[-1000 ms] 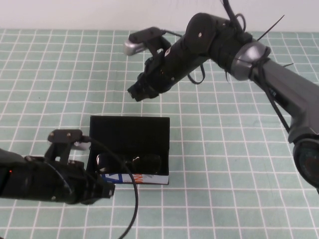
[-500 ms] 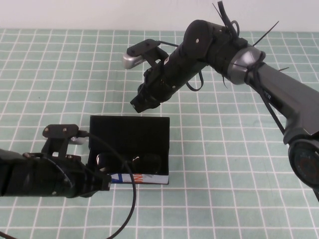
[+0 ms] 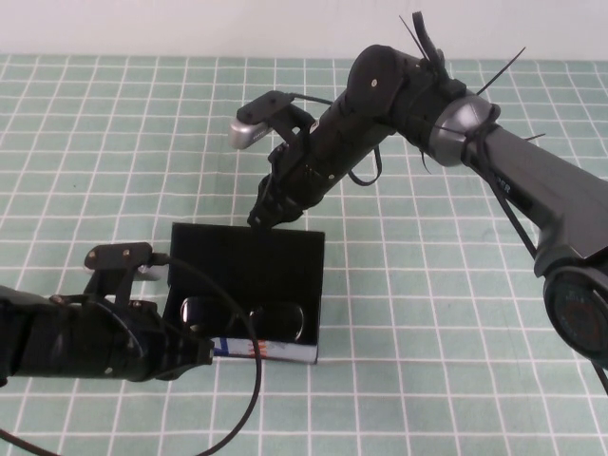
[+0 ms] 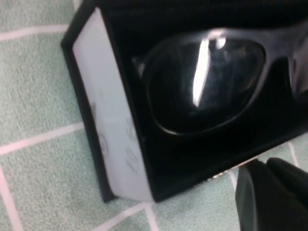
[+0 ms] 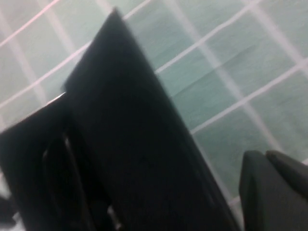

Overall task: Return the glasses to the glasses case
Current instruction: Close the glasses case

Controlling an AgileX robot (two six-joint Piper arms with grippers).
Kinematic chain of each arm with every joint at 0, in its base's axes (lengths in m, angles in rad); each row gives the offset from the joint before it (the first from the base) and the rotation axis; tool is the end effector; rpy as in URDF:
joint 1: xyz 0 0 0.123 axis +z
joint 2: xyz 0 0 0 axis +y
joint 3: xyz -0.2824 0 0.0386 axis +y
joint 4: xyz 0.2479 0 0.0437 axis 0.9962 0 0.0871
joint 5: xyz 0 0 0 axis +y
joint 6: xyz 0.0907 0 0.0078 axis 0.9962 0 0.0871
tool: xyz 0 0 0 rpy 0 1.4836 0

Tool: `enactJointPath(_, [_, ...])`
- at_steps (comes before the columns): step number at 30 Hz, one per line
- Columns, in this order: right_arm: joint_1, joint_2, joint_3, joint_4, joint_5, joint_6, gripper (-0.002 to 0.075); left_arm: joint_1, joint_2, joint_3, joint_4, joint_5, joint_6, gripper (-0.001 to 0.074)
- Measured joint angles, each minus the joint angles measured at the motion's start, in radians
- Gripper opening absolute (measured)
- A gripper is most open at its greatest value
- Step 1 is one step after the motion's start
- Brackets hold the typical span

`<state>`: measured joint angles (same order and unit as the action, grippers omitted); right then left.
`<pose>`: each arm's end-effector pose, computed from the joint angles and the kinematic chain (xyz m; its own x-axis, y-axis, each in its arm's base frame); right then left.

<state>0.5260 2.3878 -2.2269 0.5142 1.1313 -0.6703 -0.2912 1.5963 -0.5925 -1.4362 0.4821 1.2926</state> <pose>0.4270 0.2948 0.2171 -0.4603 -0.7031 -0.5420 -0.8828 0.4267 0.1963 0.2373 -0.1149 0.1513 -0.8555 0.1394 -0.4987 0.3929 0.8021 -0.4498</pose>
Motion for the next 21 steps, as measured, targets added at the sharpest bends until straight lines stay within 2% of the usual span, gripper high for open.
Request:
enactJointPath(5, [0.000,0.000,0.000,0.013,0.078,-0.051,-0.0011,0.000,0.013,0.000,-0.013,0.000,0.022,-0.0002])
enactJointPath(11, [0.000,0.000,0.000,0.039,0.083,-0.058,-0.0011,0.000,0.022,0.000,-0.047,0.000,0.045,-0.0002])
enactJointPath(21, [0.002,0.000,0.000,0.185,0.089,-0.079,-0.0011,0.000,0.035,0.000,-0.055,0.000,0.049,-0.0002])
